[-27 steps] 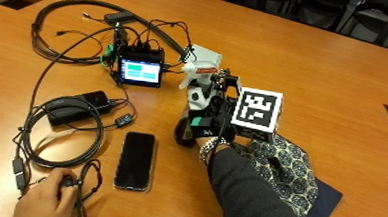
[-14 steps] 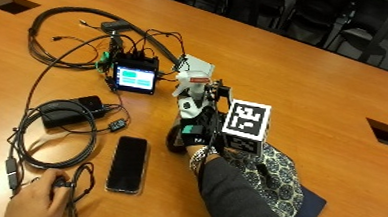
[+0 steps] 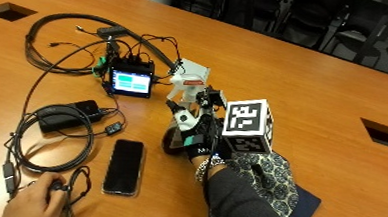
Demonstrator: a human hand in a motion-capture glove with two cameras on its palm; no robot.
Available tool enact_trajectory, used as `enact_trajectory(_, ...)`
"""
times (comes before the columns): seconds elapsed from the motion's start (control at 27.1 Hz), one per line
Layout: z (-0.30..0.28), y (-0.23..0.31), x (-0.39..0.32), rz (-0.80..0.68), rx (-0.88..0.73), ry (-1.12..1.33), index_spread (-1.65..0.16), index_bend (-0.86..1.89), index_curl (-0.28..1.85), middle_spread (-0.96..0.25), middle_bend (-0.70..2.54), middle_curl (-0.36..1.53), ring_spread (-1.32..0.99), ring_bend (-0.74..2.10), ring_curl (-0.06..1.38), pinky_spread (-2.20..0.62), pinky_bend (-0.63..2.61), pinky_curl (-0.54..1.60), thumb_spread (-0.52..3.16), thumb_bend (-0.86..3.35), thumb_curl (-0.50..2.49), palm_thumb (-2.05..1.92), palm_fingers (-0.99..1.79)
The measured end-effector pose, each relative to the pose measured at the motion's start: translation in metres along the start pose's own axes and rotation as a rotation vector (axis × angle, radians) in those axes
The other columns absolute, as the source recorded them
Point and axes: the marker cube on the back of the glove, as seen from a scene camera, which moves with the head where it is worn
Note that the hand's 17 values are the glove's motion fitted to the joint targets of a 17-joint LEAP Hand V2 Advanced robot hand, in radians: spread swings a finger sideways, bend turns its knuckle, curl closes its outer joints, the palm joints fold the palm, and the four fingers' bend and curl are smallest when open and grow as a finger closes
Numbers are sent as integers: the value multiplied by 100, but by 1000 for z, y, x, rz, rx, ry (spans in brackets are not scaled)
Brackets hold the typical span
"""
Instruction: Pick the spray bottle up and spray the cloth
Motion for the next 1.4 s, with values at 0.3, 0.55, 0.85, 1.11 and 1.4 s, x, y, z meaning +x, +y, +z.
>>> enact_trajectory(0.3,-17,16,-12,-56,-198,230,-26,6,35,-11,27,44,-10,44,39,17,40,36,97,-4,51,83,46)
enact_trajectory(0.55,-44,19,-30,-94,-434,489,-24,11,32,-8,23,42,-6,42,37,23,40,35,98,-7,44,70,40)
enact_trajectory(0.85,-84,44,-22,-140,-591,706,-39,17,31,-4,16,38,-2,38,36,26,38,34,101,-6,37,52,37)
enact_trajectory(1.11,-111,76,-23,-182,-596,816,-43,16,31,-2,16,35,0,36,34,26,38,35,104,-4,34,48,35)
enact_trajectory(1.4,-129,98,-30,-225,-629,865,-44,15,30,-1,17,33,1,36,34,26,38,34,105,-3,32,45,34)
